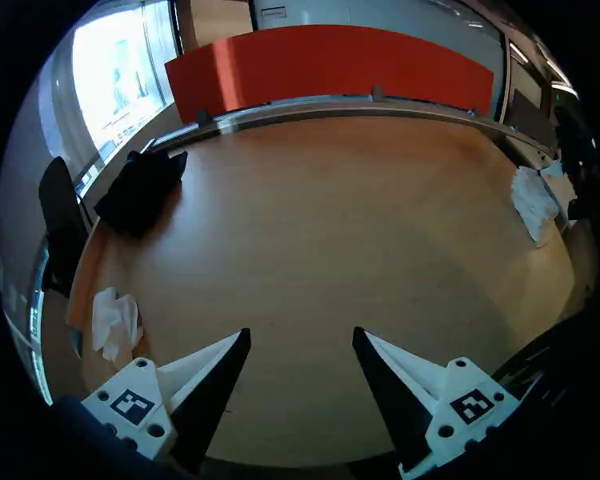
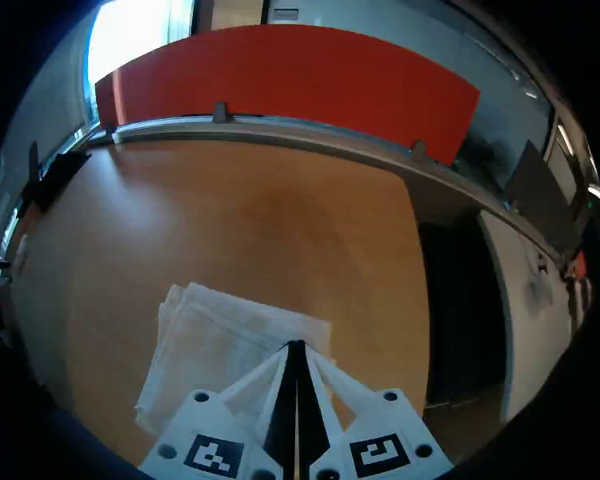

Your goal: Fold towel

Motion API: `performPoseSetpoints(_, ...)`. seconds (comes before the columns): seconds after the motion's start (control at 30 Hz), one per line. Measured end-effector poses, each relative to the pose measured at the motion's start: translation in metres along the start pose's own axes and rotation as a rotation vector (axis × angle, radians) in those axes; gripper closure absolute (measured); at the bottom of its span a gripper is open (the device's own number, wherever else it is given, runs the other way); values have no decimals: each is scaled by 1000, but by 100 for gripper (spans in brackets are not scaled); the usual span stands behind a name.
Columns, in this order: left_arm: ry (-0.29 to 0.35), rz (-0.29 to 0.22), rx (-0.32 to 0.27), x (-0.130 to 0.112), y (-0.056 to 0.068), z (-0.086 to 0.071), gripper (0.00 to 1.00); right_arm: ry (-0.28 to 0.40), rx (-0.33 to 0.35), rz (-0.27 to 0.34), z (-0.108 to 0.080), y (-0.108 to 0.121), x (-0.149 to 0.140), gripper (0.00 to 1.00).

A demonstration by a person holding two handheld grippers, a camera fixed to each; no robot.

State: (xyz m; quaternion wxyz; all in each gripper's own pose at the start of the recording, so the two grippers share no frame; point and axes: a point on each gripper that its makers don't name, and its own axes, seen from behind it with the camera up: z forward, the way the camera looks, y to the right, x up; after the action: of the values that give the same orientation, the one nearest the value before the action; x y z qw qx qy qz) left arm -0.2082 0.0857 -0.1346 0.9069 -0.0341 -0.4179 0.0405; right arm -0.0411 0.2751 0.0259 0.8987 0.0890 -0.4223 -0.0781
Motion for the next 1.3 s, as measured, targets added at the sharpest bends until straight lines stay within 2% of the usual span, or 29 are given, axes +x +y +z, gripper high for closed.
performPoseSetpoints(0.03, 0, 0, 0, 0, 0, 0, 5, 4, -4, 1, -1, 1, 1, 93)
performPoseSetpoints(0.3, 8, -1, -4, 2, 1, 0, 5, 41, -36, 8, -9, 4, 10, 26)
performPoseSetpoints(0.37, 11, -3, -5, 3, 1, -1, 5, 46, -44, 13, -10, 4, 11, 12)
performPoseSetpoints(0.43, 14, -5, -6, 3, 1, -1, 5, 53, -45, 19, -11, 3, 12, 8)
performPoseSetpoints(0.8, 33, -16, -6, 5, -3, -5, 6, 87, -36, 44, -22, -9, 19, 8)
performPoseSetpoints(1.3, 54, -12, -12, 8, -6, -7, 6, 104, 0, 49, -30, -41, 19, 8)
